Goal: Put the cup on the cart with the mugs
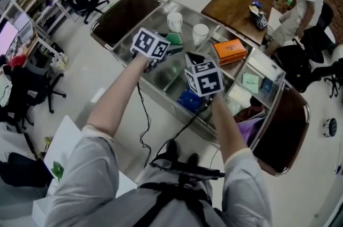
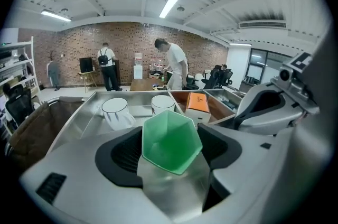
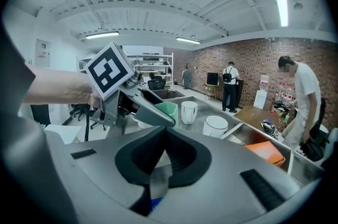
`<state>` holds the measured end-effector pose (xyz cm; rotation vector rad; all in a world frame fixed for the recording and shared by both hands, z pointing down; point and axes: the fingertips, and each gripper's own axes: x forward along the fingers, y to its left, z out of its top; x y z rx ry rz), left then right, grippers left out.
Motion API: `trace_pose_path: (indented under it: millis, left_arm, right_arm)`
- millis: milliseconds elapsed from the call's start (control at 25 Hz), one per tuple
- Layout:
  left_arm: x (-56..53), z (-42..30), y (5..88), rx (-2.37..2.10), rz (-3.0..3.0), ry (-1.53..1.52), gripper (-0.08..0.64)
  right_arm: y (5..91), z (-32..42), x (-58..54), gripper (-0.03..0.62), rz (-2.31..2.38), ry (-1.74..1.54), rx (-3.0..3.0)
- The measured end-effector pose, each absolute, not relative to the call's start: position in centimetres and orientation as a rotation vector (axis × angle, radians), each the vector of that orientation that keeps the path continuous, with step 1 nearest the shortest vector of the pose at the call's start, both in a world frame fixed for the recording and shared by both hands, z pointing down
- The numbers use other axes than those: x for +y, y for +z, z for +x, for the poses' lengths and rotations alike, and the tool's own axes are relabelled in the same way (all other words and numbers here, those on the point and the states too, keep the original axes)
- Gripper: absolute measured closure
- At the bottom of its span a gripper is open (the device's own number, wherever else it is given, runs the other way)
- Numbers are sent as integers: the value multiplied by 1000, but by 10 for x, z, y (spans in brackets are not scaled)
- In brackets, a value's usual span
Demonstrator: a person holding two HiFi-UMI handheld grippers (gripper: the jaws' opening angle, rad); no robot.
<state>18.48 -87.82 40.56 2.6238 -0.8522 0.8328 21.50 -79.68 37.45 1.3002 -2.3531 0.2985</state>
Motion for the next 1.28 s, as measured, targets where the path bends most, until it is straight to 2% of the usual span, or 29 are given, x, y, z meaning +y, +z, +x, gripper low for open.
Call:
trace_pose_path:
  millis: [600, 1000, 1040, 1120, 1280]
  left_arm:
    - [-917, 200, 464, -783, 2529, 882, 230]
    - [-920, 205, 473, -784, 2525, 875, 222]
    - [-920, 205, 473, -787, 2530, 874, 219]
    - [-920, 206, 474, -792, 2539, 878, 156]
    - [-920, 206, 475, -806, 2539, 856, 136]
  right_arm:
    - [387, 229, -813, 583, 1331, 342, -2311]
    - [390, 231, -815, 583, 1316, 359, -2327]
    - [390, 230, -815, 583, 1313, 361, -2331]
    - [389, 229, -815, 583, 1308, 359, -2337]
    - [390, 230, -814, 583, 1307, 358, -2343]
